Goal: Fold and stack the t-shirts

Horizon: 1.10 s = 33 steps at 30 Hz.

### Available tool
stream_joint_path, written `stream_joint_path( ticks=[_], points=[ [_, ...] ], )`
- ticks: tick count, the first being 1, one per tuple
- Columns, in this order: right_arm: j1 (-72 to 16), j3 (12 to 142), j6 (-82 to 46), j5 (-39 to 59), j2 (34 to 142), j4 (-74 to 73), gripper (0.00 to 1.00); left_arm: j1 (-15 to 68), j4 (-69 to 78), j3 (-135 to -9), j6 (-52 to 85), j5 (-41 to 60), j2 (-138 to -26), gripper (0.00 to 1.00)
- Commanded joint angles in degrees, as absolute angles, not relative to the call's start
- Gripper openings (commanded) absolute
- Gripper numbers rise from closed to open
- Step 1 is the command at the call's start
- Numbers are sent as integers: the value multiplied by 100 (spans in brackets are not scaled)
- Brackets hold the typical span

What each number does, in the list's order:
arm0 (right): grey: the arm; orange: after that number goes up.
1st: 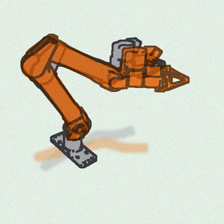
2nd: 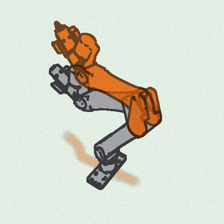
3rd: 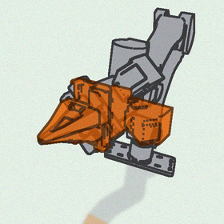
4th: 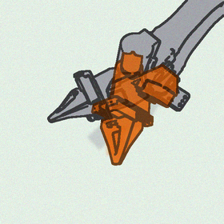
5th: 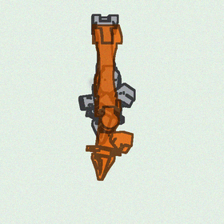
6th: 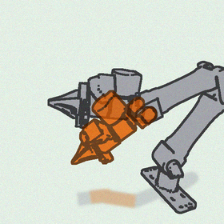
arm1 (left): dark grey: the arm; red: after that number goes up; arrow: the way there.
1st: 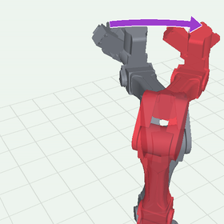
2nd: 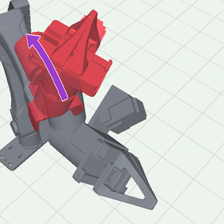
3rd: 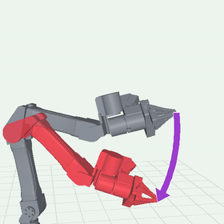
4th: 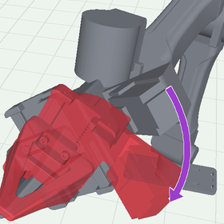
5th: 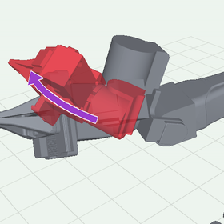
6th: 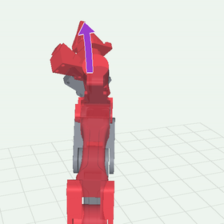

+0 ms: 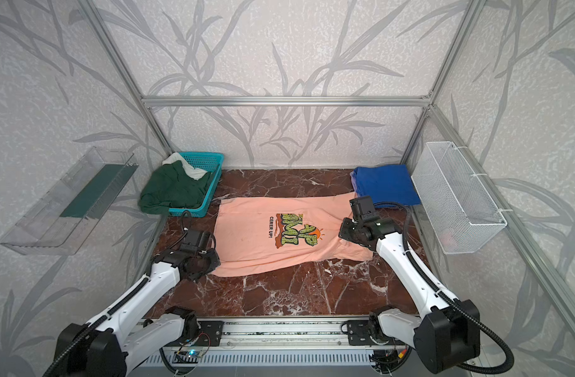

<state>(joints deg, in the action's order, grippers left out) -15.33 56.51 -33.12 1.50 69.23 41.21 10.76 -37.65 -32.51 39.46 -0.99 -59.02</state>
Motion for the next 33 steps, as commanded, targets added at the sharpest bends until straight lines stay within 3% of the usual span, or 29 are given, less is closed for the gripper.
stream_joint_path(
  ticks=[1, 32, 33],
  points=[
    [-1477, 5891, -3141, 70, 7057, 3999, 0, 1011, -3779, -3419, 3858, -42, -6017, 0],
    [-1214, 6826, -2663, 198, 8830, 3818, 0, 766, -4552, -5214, 3584, -273, -8758, 0],
    [-1213, 6853, -2651, 194, 8865, 3830, 0, 736, -4548, -5250, 3553, -245, -8819, 6]
  ],
)
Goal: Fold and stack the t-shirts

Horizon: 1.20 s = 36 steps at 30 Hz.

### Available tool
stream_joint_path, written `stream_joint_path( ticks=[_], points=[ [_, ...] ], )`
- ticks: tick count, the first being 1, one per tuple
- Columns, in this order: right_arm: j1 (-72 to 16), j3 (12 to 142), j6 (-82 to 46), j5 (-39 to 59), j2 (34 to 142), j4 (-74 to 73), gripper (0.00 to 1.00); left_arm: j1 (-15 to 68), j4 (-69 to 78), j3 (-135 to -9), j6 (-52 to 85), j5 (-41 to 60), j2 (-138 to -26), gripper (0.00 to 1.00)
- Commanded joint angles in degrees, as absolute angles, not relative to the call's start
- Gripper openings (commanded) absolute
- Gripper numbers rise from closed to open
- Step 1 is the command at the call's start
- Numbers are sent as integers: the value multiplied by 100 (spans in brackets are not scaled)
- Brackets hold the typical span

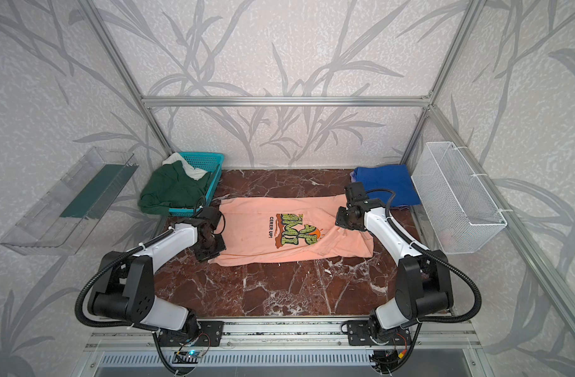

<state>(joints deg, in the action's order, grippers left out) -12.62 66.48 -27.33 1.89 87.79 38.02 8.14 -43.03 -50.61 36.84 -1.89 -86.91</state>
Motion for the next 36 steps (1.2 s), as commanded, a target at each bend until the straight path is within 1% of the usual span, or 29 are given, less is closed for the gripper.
stream_joint_path(
  ticks=[1, 3, 6, 7, 8, 9, 10, 11, 13, 15, 16, 20, 23, 25, 26, 28, 31, 34, 36],
  points=[
    [-1207, 6863, -2639, 185, 8897, 3833, 0, 698, -4536, -5313, 3545, -213, -8869, 18],
    [-1200, 6896, -2615, 177, 8961, 3849, 0, 627, -4460, -5422, 3533, -193, -8895, 21],
    [-1157, 6967, -2588, 185, 9078, 3936, 0, 567, -4088, -5469, 3643, -192, -8826, 39],
    [-1136, 6995, -2584, 202, 9119, 3973, 0, 552, -3924, -5494, 3669, -125, -8831, 42],
    [-1119, 7026, -2576, 222, 9159, 4019, 5, 553, -3834, -5522, 3694, -101, -8835, 42],
    [-1096, 7062, -2559, 272, 9202, 4063, 14, 553, -3769, -5566, 3721, -74, -8858, 44],
    [-1075, 7111, -2536, 319, 9248, 4128, 25, 551, -3720, -5603, 3748, -57, -8867, 45],
    [-1059, 7140, -2524, 352, 9286, 4187, 33, 553, -3671, -5608, 3762, -32, -8862, 47],
    [-1022, 7262, -2563, 386, 9366, 4367, 52, 550, -3597, -5542, 3797, -1, -8774, 49],
    [-978, 7371, -2625, 404, 9412, 4562, 65, 567, -3537, -5409, 3766, 85, -8612, 51],
    [-967, 7371, -2628, 428, 9393, 4609, 67, 600, -3542, -5322, 3769, 81, -8495, 53],
    [-967, 6930, -2595, 789, 9030, 4484, 68, 844, -3323, -4793, 3862, 7, -7797, 57],
    [-976, 6309, -2690, 1510, 8640, 4183, 68, 1114, -3001, -4300, 4089, -34, -7197, 61],
    [-1010, 5888, -2887, 1950, 8430, 3984, 67, 1279, -2855, -4060, 4155, -119, -6870, 66],
    [-1063, 5721, -2990, 2084, 8355, 3889, 66, 1309, -2812, -3984, 4157, -140, -6754, 67],
    [-1271, 5394, -3181, 2266, 8233, 3676, 64, 1321, -2665, -3812, 4174, -150, -6570, 75],
    [-1635, 5083, -3413, 2256, 8198, 3376, 60, 1325, -2381, -3650, 4127, -155, -6427, 77],
    [-1928, 4902, -3618, 2371, 8397, 3049, 51, 1318, -2321, -3669, 4064, -141, -6431, 77],
    [-2128, 4878, -3858, 2311, 8573, 2925, 50, 1318, -2303, -3704, 4006, -109, -6476, 77]
  ],
)
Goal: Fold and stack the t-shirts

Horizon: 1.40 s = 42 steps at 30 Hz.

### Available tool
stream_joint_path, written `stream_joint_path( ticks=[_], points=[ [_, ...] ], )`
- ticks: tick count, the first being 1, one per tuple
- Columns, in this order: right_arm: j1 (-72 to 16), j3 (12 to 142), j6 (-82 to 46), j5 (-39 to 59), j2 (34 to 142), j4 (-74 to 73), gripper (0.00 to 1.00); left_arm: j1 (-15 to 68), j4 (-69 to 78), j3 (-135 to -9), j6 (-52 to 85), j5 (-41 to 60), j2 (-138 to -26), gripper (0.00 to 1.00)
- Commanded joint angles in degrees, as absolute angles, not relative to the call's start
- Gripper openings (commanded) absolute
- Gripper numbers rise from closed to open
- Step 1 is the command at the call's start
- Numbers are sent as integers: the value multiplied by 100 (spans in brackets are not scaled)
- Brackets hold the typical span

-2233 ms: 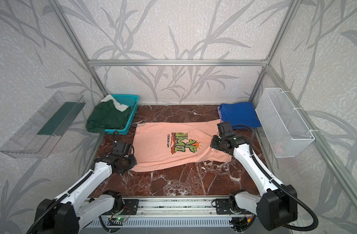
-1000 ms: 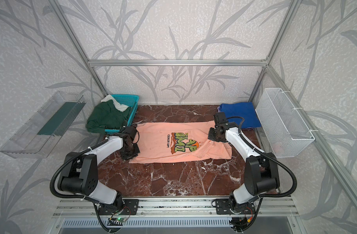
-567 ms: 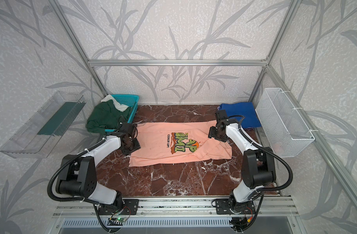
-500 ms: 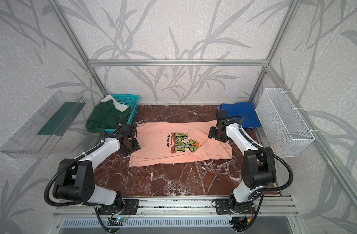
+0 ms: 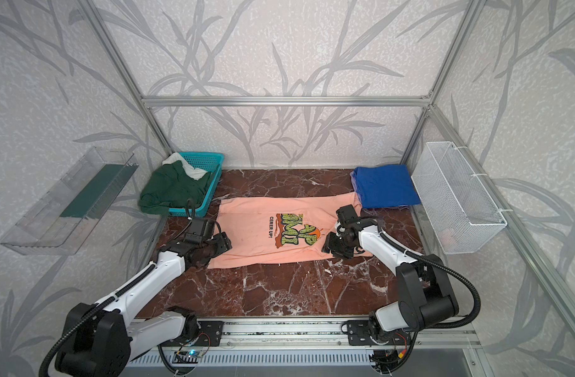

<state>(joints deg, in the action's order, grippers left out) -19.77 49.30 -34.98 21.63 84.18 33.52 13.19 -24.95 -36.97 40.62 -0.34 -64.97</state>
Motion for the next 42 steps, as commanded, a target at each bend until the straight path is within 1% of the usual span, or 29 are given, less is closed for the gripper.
stream_joint_path(
  ticks=[1, 6, 19, 25, 28, 35, 37, 39, 42],
  points=[
    [-2222, 4878, -3881, 2267, 8661, 2859, 50, 1318, -2297, -3725, 3978, -86, -6503, 77],
    [-2381, 4934, -3952, 2125, 8992, 2764, 50, 1318, -2273, -3727, 3911, 7, -6565, 77],
    [-2479, 5280, -3744, 1512, 9358, 3012, 50, 1258, -2314, -3614, 3843, -31, -6473, 77],
    [-2518, 5497, -3693, 1347, 9475, 3179, 45, 1198, -2340, -3639, 3806, -51, -6456, 77],
    [-2522, 5569, -3691, 1294, 9537, 3181, 40, 1178, -2344, -3639, 3808, -59, -6492, 77],
    [-2531, 5877, -3449, 1083, 9747, 3351, 16, 1134, -2376, -3704, 3755, -35, -6583, 77],
    [-2555, 6059, -3381, 949, 9747, 3490, 13, 1110, -2385, -3734, 3724, -44, -6607, 77],
    [-2591, 6218, -3311, 803, 9747, 3625, 8, 1092, -2393, -3766, 3701, -35, -6642, 77],
    [-2617, 6535, -3214, 557, 9953, 3889, 8, 1081, -2392, -3808, 3659, -31, -6734, 77]
  ],
)
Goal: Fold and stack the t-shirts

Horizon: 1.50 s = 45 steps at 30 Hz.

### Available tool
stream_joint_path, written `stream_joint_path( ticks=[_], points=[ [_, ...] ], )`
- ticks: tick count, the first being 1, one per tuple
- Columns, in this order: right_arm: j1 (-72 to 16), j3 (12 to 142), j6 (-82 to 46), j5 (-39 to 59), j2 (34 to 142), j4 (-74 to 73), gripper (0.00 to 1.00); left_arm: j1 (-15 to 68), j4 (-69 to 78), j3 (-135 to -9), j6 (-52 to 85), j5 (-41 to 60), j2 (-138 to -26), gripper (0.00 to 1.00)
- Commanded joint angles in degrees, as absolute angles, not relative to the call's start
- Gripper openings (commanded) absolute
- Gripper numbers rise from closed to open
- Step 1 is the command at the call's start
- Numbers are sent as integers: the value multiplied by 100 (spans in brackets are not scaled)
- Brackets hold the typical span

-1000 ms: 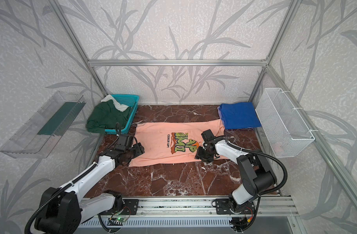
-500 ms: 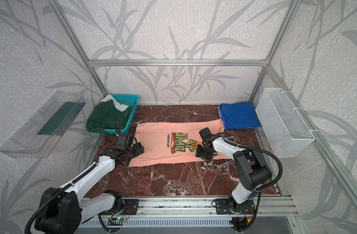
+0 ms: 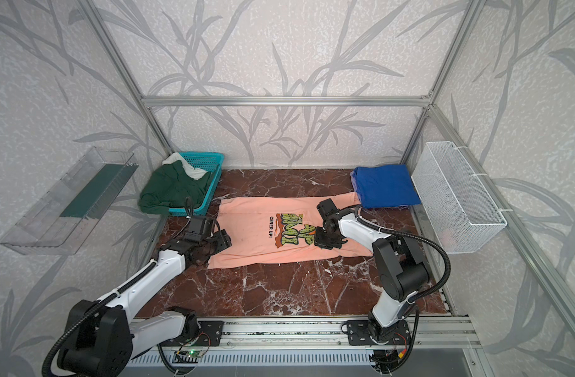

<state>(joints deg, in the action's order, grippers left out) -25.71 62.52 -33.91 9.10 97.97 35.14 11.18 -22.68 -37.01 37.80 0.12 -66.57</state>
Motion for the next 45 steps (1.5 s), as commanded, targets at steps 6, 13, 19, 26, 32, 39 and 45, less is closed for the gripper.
stream_joint_path(
  ticks=[6, 13, 19, 26, 32, 39, 45],
  points=[
    [-2618, 7145, -3098, 165, 10232, 4316, 5, 1072, -2454, -3992, 3487, -4, -6957, 77],
    [-2624, 7862, -3024, -79, 10819, 4853, 5, 1046, -2764, -4421, 3086, -7, -7279, 77],
    [-2625, 8187, -3005, -408, 11156, 5143, 6, 1046, -3157, -4721, 2880, -208, -7494, 77],
    [-2613, 8544, -3034, -628, 11422, 5421, 8, 1055, -3136, -4732, 2795, -9, -7572, 77],
    [-2607, 8771, -2988, -686, 11558, 5577, 38, 1167, -3077, -4491, 2897, -76, -7217, 77],
    [-2492, 8924, -2949, -859, 11461, 5558, 55, 1444, -2897, -3992, 3141, -219, -6727, 75],
    [-2228, 9300, -2841, -1052, 11427, 5573, 72, 1564, -2786, -3644, 3376, -234, -6609, 75]
  ],
)
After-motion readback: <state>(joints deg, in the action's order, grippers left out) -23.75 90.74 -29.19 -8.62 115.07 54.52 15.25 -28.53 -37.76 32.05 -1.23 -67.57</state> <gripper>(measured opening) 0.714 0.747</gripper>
